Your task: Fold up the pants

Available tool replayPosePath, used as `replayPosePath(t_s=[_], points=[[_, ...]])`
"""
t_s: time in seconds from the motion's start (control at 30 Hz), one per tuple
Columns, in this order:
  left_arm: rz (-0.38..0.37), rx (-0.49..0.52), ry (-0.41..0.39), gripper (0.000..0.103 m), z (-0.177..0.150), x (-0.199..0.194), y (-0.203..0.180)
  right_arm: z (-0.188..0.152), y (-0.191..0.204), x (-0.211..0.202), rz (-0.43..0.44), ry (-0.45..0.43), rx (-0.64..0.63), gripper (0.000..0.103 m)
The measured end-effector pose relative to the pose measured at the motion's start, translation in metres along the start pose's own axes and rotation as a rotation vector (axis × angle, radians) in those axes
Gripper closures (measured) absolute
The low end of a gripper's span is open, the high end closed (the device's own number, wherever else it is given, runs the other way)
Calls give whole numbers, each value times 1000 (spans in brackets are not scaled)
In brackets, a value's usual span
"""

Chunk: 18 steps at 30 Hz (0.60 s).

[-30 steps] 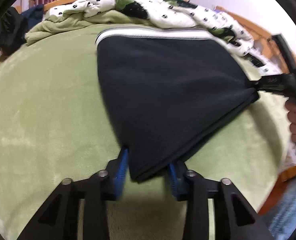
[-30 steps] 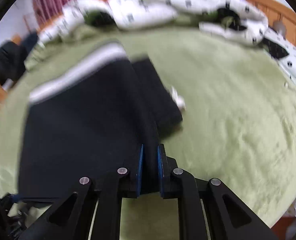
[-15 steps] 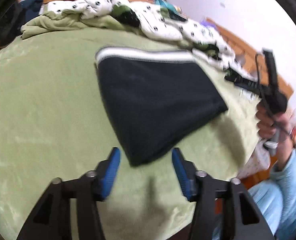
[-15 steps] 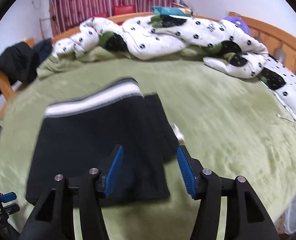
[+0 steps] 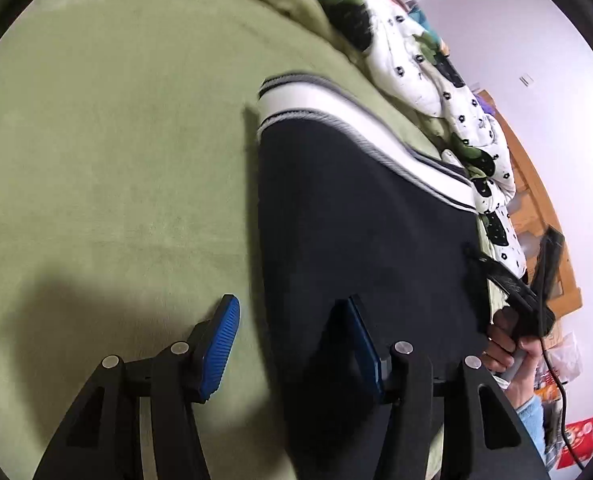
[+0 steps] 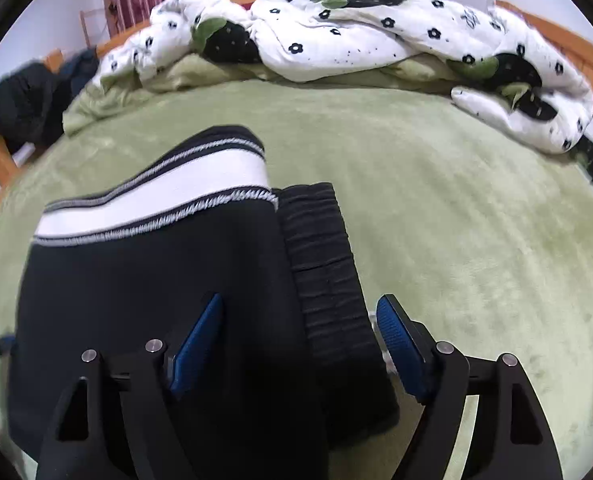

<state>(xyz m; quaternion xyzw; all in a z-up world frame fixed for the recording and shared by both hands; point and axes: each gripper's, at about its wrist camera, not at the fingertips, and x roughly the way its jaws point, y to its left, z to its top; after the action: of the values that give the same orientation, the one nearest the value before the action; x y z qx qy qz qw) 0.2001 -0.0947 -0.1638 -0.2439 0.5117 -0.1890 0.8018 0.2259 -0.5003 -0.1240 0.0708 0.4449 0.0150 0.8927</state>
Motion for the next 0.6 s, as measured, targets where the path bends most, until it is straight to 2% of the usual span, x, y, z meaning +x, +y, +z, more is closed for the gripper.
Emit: replayPosePath(t_s=[0.1, 0.2, 0.23, 0.27, 0.3, 0.33, 0.37, 0.43, 0.53, 0.6], points=[[-70, -14, -23, 52, 8, 11, 4, 2, -11, 12, 76, 27, 57, 26], [-102, -39, -11, 53, 19, 23, 1, 3, -14, 14, 127, 60, 93, 33], [-104, -47, 0, 56, 22, 26, 0, 4, -14, 13, 157, 71, 100, 45], [-101, -54, 11, 70, 24, 29, -2, 5, -15, 9, 168, 70, 115, 47], [-109, -60, 13, 82, 26, 28, -4, 5, -15, 4, 171, 66, 124, 56], [-99, -61, 2, 87, 28, 24, -6, 6, -15, -5, 184, 53, 138, 68], [-91, -51, -14, 91, 29, 17, -10, 7, -14, -12, 193, 40, 151, 73], [-72, -26, -39, 92, 31, 0, -23, 11, 3, -30, 181, 18, 144, 79], [-91, -43, -43, 94, 36, -22, -26, 14, 42, -53, 129, -16, 81, 81], [-89, -61, -50, 94, 39, -44, -22, 15, 71, -68, 155, -24, 79, 82]])
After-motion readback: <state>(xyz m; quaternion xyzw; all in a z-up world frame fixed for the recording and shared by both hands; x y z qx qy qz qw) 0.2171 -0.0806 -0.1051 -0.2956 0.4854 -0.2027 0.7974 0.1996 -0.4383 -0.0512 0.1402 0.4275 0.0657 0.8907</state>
